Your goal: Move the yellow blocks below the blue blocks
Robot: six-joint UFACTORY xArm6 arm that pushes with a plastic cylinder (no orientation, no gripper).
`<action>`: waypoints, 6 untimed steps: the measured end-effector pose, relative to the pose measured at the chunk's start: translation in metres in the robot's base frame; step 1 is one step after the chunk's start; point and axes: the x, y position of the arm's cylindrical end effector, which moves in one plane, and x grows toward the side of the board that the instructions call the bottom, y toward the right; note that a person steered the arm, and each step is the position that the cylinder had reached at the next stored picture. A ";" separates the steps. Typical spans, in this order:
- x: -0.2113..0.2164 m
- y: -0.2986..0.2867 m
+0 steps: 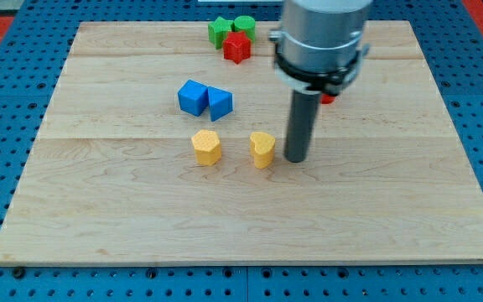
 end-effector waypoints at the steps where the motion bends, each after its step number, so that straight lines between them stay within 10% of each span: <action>1: 0.000 -0.054; 4: -0.009 0.130; 6: -0.069 0.154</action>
